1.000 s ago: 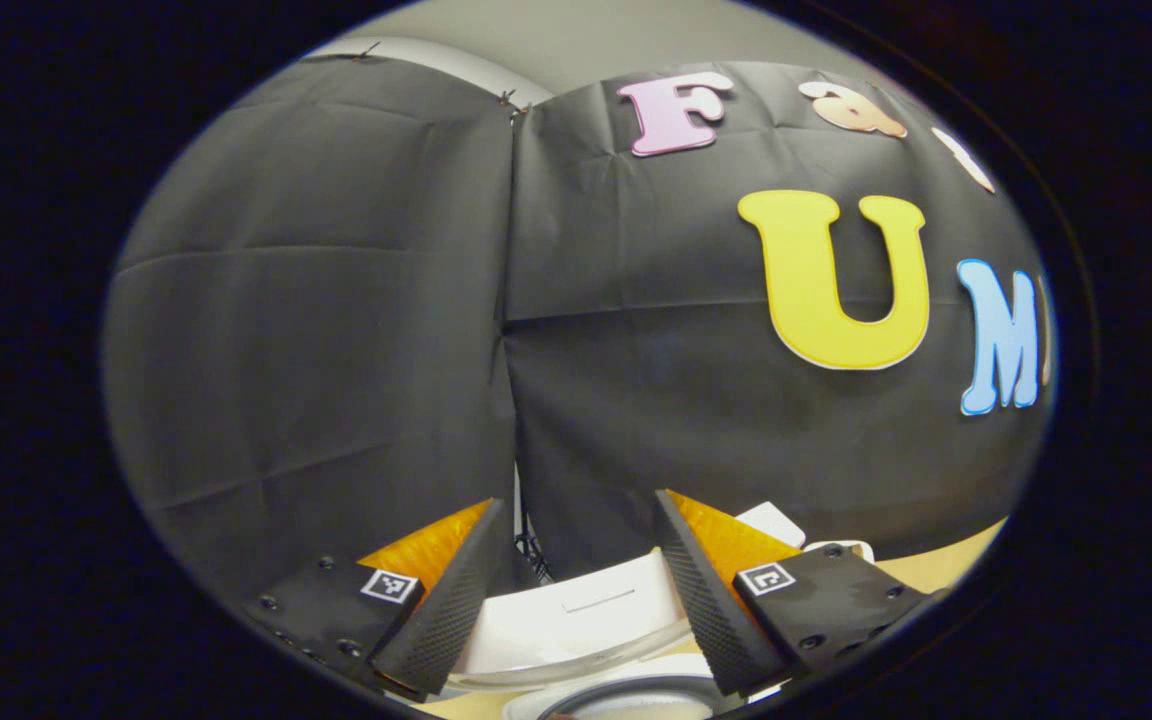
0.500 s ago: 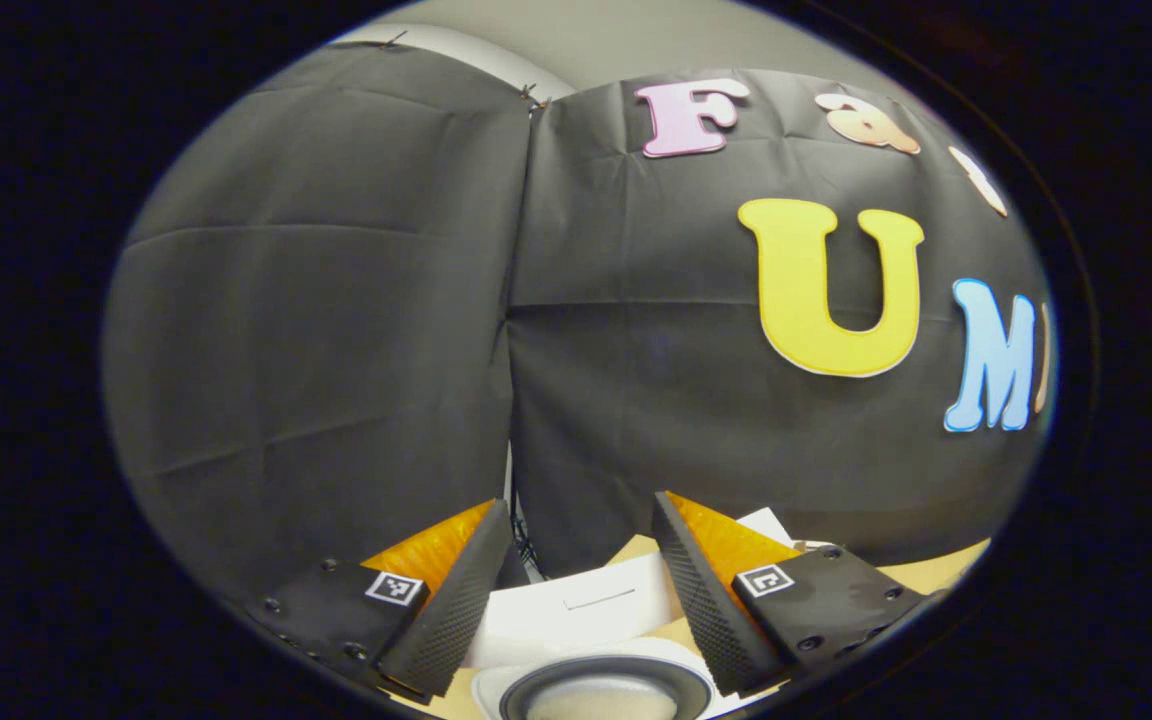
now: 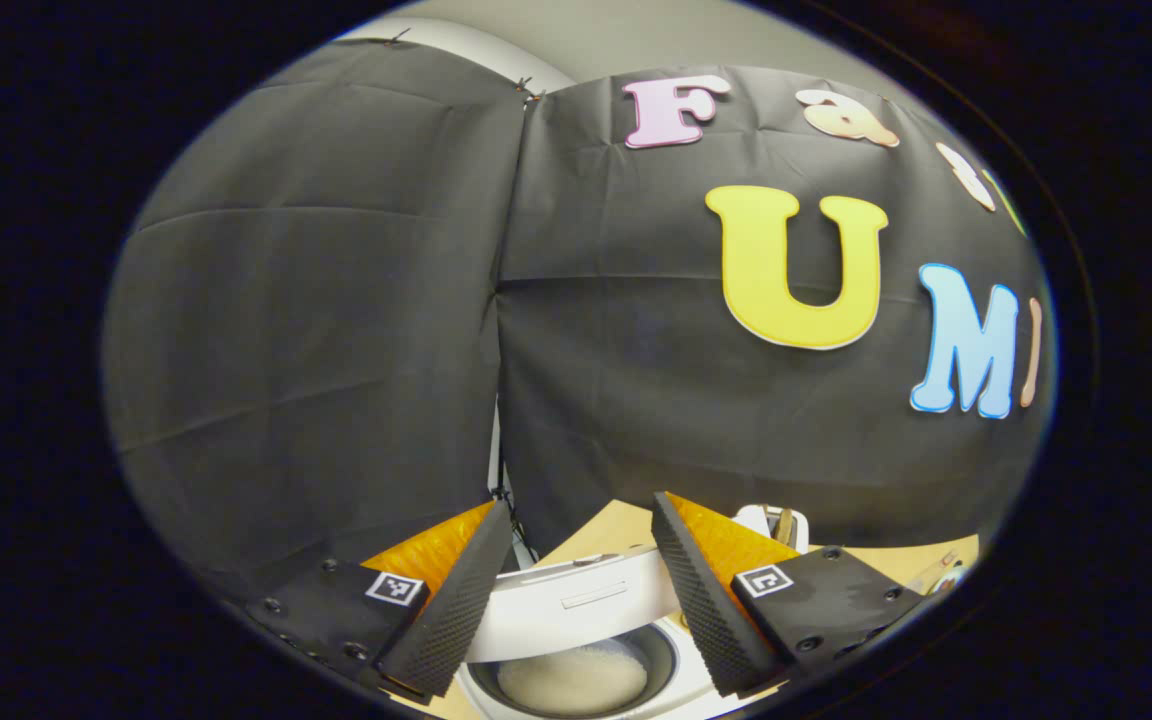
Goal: Close the left gripper, press the button to open the rice cooker; take a wooden spoon from the chopstick holder with the right hand, scoop a spoonful of rice and pour it into the rice cooker, then put the wooden spoon back into the chopstick holder.
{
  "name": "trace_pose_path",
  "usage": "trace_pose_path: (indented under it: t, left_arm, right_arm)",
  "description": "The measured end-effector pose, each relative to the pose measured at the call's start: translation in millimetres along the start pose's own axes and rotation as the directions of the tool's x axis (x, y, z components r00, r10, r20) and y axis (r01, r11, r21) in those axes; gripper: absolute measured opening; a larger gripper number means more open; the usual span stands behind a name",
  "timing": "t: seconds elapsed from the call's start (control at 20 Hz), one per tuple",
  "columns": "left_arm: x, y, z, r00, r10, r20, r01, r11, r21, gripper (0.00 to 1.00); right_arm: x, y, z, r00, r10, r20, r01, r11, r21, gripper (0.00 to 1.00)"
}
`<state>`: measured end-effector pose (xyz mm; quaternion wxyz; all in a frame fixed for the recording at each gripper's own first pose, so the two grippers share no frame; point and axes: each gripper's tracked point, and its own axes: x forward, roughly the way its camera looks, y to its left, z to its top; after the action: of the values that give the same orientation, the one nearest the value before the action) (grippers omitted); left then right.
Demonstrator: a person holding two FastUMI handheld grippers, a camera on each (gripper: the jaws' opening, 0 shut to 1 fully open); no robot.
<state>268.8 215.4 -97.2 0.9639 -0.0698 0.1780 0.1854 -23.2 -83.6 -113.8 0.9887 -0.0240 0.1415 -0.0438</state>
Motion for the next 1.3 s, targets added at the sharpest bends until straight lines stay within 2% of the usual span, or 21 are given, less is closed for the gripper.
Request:
trace_pose_path:
  t: [0.1,0.25,0.75,1.05,1.3]
  left_arm:
    - [-9,-6,-12,1.0,-0.003,-0.016,0.003,1.0,-0.003,0.96]
    - [-17,-13,-35,0.999,-0.005,-0.053,0.006,1.0,0.004,0.98]
    - [-35,-34,-123,0.982,-0.035,-0.188,0.037,0.999,0.008,0.97]
    - [-34,-37,-158,0.968,-0.046,-0.248,0.053,0.998,0.019,0.98]
    - [-35,-35,-175,0.956,-0.049,-0.29,0.074,0.994,0.078,0.98]
  right_arm:
    - [4,-1,-1,1.0,0.018,-0.004,-0.018,1.0,0.008,0.98]
    - [8,0,-3,0.999,0.04,-0.008,-0.04,0.999,0.013,0.98]
    - [16,-4,-10,0.997,0.07,-0.018,-0.07,0.997,0.017,0.98]
    - [17,0,-15,0.997,0.077,-0.026,-0.077,0.997,0.011,0.98]
    - [20,4,-23,0.996,0.081,-0.045,-0.08,0.996,0.024,0.98]
